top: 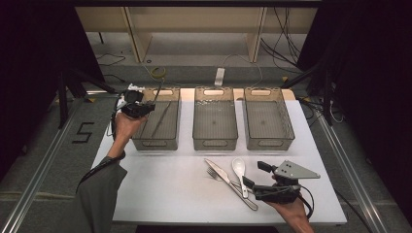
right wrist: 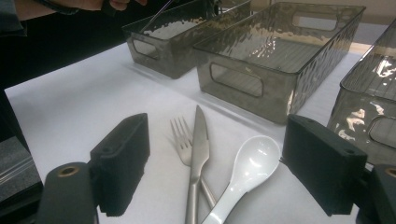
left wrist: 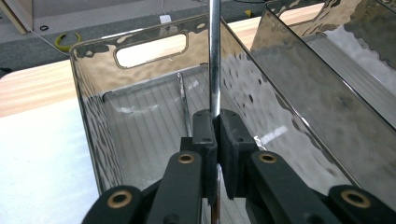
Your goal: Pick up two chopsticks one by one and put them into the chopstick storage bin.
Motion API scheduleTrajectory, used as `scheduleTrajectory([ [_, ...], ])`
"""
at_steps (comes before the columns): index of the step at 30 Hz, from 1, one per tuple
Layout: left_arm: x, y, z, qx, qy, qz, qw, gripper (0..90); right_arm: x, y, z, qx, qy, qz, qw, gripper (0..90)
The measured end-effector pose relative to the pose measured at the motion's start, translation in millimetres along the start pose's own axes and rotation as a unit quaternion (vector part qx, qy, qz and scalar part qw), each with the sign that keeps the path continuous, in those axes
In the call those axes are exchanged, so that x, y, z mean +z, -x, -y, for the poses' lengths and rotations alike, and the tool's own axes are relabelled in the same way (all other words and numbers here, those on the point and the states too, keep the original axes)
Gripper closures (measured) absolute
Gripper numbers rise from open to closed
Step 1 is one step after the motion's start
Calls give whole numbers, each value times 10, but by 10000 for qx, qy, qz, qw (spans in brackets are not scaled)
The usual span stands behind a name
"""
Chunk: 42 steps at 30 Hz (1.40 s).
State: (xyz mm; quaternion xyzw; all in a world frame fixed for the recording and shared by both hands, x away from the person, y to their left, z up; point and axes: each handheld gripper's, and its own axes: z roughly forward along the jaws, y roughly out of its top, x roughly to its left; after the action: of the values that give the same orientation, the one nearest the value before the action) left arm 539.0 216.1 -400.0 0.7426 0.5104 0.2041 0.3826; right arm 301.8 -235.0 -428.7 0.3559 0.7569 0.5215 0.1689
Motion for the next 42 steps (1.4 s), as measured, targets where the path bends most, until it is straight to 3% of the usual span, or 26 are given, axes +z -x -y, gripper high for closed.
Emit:
scheduleTrajectory([
  [14,55,-36,66,-126,-106,-55,9998,840,2,0,1,2,1,-2,10000,241],
  [19,75,-54,77,-265,-195,-158,9993,831,-2,4,1,-10,4,0,10000,241],
  [25,17,-81,63,-529,-110,-109,9985,787,-4,6,1,11,2,10,10000,242],
  [31,-115,-83,73,-724,-72,112,9973,657,1,6,4,20,-8,16,10000,241],
  [34,-181,-34,111,-852,-128,334,9957,561,4,8,6,20,-34,25,10000,241],
  [38,-238,93,193,-526,-309,418,9973,478,20,8,11,15,-110,27,9999,241],
  [42,-309,163,284,-524,-269,590,9965,402,28,8,11,13,-172,52,9998,240],
])
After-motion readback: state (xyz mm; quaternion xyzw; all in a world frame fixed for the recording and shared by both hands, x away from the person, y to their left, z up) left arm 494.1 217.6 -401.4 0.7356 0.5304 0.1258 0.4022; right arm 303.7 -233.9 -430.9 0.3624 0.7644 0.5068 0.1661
